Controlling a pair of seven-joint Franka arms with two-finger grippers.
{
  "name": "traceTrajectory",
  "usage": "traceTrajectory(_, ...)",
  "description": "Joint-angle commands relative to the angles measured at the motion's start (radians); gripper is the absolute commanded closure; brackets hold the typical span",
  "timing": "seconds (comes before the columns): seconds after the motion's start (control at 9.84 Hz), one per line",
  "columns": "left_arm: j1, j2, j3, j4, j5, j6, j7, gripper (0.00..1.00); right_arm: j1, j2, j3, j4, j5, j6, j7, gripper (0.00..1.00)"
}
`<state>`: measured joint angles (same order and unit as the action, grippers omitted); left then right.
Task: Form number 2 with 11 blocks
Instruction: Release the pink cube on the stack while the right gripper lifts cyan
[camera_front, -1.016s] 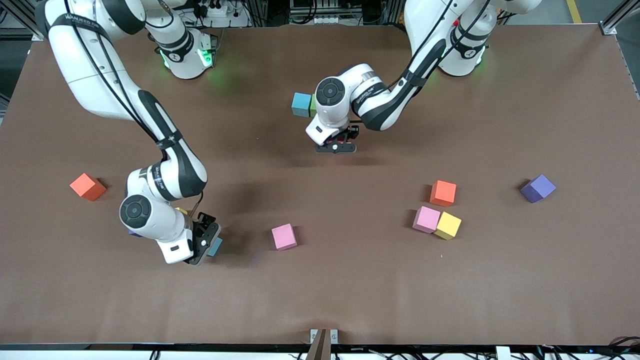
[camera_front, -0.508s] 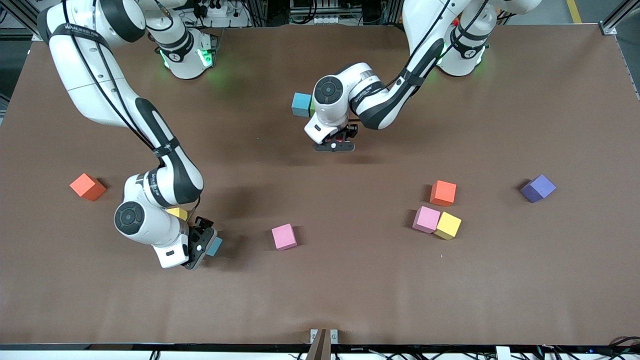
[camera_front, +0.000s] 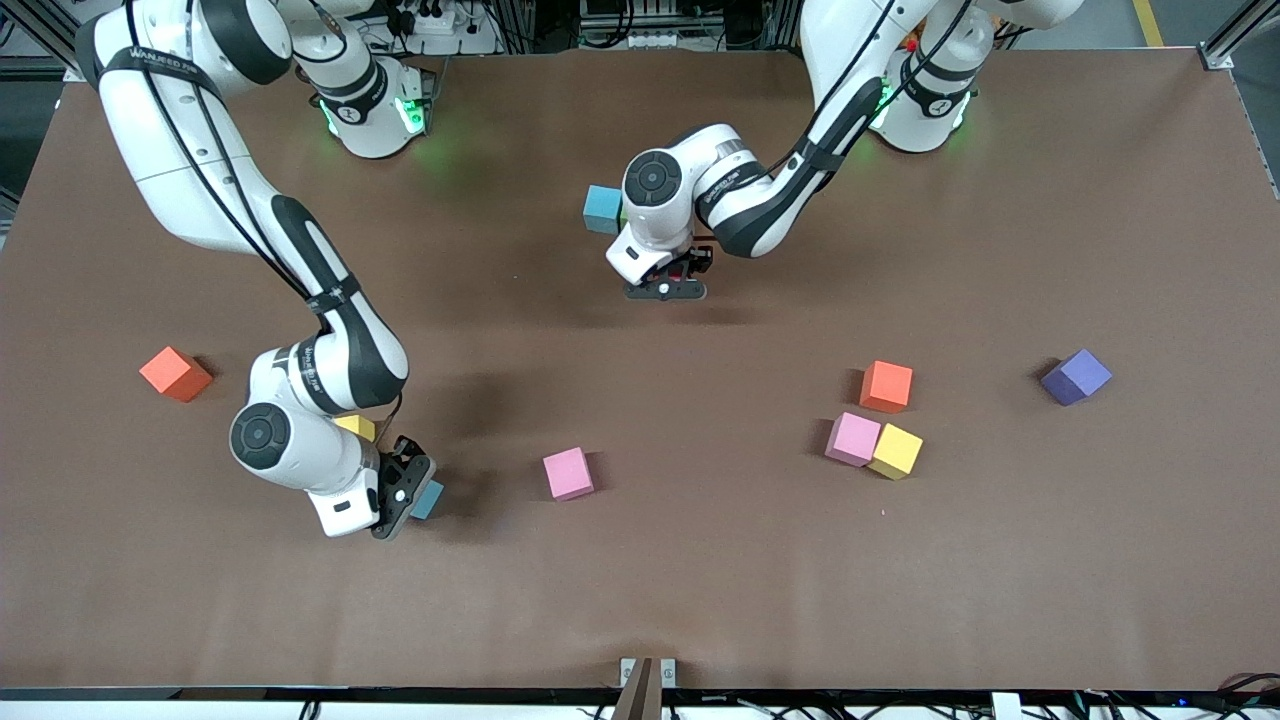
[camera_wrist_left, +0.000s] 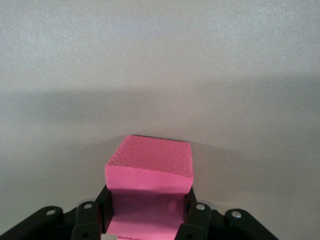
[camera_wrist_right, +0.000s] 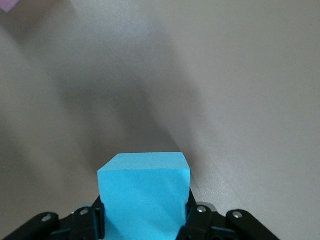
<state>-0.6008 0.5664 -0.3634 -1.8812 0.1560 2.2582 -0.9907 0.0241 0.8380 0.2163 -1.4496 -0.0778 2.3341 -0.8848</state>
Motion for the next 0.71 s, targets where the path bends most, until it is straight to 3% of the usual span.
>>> traceTrajectory(0.0,-0.019,0.003,0.004,0.011,0.002,-0.016,-0.035,0.73,0.026,0.003,0.011,0.023,0.024,-0.015,-0.017,0.79)
traceTrajectory(0.3,-0.022,0.003,0.004,0.011,0.0,-0.016,-0.045,0.73,0.023,-0.031,0.069,0.006,0.024,-0.1,-0.016,0.79)
traceTrajectory(0.51,-0.022,0.004,0.004,0.007,0.0,-0.016,-0.057,0.72,0.02,-0.092,0.089,-0.059,0.026,-0.116,-0.002,0.79)
traceTrajectory(0.61,-0.022,0.003,0.004,-0.004,0.0,-0.016,-0.057,0.64,0.022,-0.121,0.1,-0.095,0.026,-0.114,0.025,0.79)
